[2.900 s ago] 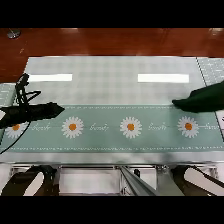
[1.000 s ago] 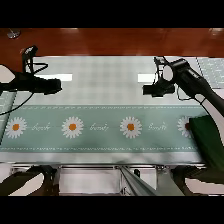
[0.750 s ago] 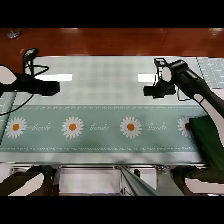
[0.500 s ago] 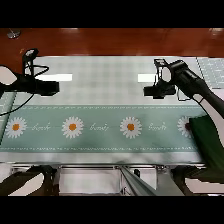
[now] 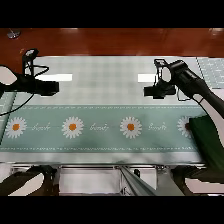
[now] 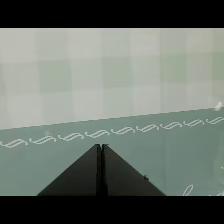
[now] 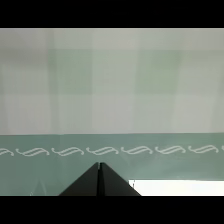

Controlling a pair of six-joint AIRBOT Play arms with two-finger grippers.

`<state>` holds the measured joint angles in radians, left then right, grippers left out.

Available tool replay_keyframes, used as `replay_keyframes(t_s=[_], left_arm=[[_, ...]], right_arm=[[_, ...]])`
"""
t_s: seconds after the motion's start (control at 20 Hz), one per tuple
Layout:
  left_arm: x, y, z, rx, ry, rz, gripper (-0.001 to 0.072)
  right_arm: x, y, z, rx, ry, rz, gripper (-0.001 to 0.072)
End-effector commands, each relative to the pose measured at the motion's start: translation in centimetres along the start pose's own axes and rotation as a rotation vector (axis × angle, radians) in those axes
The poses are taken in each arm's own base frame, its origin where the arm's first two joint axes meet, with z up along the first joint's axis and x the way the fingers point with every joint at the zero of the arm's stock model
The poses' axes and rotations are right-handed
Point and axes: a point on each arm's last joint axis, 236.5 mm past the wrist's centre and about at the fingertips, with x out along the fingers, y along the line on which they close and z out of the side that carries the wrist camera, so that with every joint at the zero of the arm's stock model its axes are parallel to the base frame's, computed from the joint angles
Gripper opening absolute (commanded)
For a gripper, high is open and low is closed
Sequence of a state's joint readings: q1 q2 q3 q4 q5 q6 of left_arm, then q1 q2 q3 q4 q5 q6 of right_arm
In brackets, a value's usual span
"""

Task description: Fold the shirts.

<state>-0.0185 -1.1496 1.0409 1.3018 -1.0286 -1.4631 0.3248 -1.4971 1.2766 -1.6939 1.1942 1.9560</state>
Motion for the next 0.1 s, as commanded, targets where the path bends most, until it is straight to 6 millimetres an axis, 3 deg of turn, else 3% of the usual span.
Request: replay_keyframes(t_s=[0.0,0.05], left_arm=[[0.04,-0.02,-0.03,0.0,0.001,0.0,0.0019],[0.04,-0.02,-0.03,0.0,0.001,0.0,0.0019]], right_arm=[[0.0,0.06,-0.03,-0.002,0.001,0.001,0.0035],[0.0,0.05,-0.02,-0.002,0.0,0.0,0.0035]])
